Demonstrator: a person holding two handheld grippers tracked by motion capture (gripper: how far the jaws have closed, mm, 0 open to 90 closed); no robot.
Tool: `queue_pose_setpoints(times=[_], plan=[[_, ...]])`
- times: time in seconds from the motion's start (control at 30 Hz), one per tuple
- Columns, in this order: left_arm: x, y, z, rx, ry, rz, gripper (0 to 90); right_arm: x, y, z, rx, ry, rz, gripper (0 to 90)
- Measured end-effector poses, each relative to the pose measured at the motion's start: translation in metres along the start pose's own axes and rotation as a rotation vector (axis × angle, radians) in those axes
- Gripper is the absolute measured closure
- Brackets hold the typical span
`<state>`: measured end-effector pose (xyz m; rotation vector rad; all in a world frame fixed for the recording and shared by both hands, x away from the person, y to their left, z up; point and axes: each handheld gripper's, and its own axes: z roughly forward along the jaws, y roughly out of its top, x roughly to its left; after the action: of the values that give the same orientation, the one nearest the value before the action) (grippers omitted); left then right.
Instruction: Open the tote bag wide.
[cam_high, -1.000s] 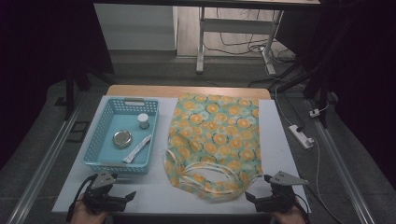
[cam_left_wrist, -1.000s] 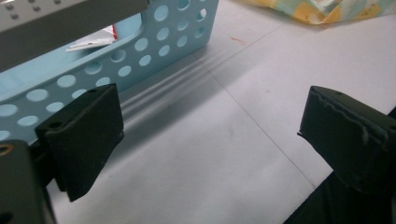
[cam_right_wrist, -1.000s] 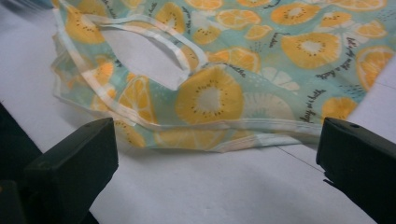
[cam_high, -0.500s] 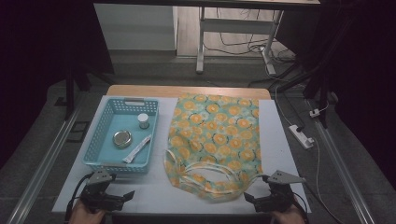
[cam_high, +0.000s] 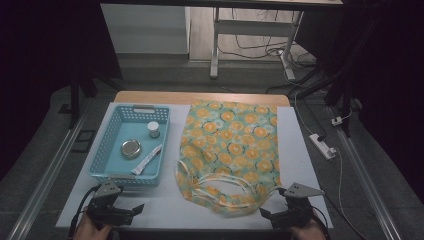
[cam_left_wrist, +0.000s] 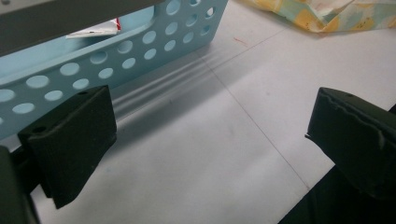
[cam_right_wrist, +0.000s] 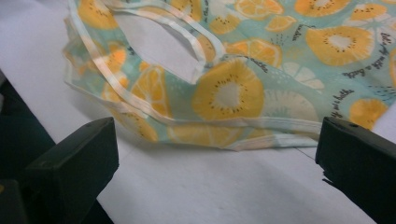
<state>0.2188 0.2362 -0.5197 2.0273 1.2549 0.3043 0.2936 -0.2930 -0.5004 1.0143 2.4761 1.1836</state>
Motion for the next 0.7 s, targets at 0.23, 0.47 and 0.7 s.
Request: queue_pose_setpoints(times=[0.23,0.47,0.7], plan=[[0.0,0.0,0.0,0.001,-0.004,0.007,1.6,0.002,0.005,0.0,-0.013,0.003,-0.028,0.0],[-0.001,0.0,-0.001,-0.003,-0.005,0.017,1.6,0.005,0.01,0.001,-0.011,0.001,-0.047,0.0],[-0.001,0.0,-0.001,-0.004,-0.02,0.029,1.7,0.01,0.014,0.008,0.015,0.019,-0.079,0.0]])
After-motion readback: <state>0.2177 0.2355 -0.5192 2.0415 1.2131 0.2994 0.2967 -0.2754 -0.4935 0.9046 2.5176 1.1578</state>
